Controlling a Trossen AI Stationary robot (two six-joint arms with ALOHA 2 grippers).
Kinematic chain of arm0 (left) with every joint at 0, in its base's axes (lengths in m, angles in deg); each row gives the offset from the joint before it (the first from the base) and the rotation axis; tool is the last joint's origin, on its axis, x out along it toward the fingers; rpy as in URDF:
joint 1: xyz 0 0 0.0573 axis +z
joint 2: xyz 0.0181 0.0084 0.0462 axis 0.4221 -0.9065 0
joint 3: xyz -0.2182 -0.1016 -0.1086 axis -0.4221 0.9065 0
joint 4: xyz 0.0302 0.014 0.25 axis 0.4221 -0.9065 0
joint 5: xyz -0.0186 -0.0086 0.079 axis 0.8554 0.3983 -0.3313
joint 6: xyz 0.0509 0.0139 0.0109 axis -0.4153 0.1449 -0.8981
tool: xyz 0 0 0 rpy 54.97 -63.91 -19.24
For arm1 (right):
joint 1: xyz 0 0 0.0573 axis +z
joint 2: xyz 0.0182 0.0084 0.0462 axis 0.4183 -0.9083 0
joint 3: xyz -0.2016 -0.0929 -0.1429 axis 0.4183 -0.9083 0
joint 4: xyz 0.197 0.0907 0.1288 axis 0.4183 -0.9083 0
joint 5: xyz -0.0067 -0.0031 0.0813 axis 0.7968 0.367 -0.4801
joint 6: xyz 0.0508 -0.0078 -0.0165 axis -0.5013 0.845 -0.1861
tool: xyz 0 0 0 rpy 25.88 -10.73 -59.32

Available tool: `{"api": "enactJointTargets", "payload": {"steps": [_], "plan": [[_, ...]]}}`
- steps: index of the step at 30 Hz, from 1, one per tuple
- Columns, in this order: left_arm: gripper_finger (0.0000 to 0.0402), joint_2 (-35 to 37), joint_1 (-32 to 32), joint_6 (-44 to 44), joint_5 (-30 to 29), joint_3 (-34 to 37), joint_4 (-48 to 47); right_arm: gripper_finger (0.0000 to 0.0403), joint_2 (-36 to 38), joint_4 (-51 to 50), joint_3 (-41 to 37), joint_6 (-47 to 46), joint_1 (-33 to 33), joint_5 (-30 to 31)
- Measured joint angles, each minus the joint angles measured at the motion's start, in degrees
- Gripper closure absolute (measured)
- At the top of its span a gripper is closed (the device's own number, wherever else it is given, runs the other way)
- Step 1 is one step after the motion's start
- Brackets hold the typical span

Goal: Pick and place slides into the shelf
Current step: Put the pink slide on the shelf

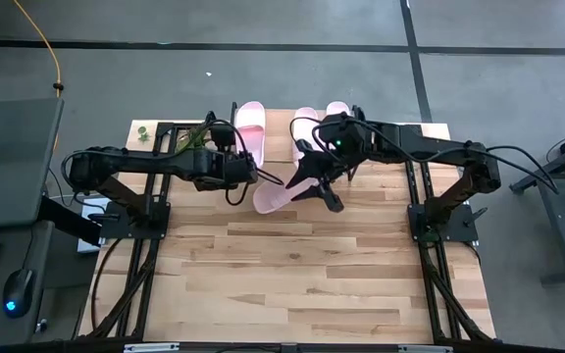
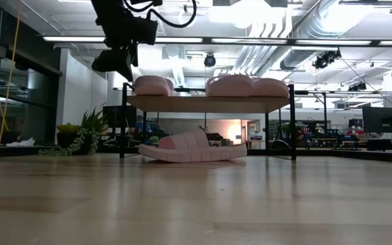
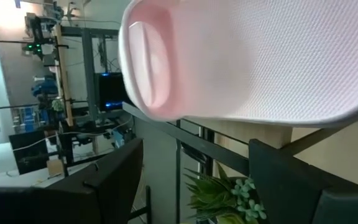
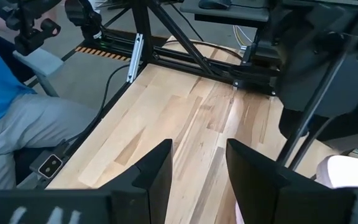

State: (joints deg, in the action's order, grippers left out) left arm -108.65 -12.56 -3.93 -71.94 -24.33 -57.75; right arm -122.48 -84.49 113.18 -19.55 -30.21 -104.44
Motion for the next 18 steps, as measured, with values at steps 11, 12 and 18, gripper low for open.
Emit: {"api": "enactJointTargets", "payload": {"steps": [11, 12, 18], "plan": [[0.0131, 5.8, -0.2, 0.2, -0.7, 0.0, -0.3, 0.0261, 0.0, -0.5, 0.0, 0.0, 0.0, 4.3], [0.0131, 6.5, -0.5, 0.6, -0.1, 0.0, -0.4, 0.0261, 0.0, -0.5, 0.0, 0.1, 0.0, 4.4], [0.0131, 9.7, -5.3, 1.6, 5.1, 0.0, 0.0, 0.0261, 0.0, -0.8, 0.0, 0.0, 0.0, 4.5]]}}
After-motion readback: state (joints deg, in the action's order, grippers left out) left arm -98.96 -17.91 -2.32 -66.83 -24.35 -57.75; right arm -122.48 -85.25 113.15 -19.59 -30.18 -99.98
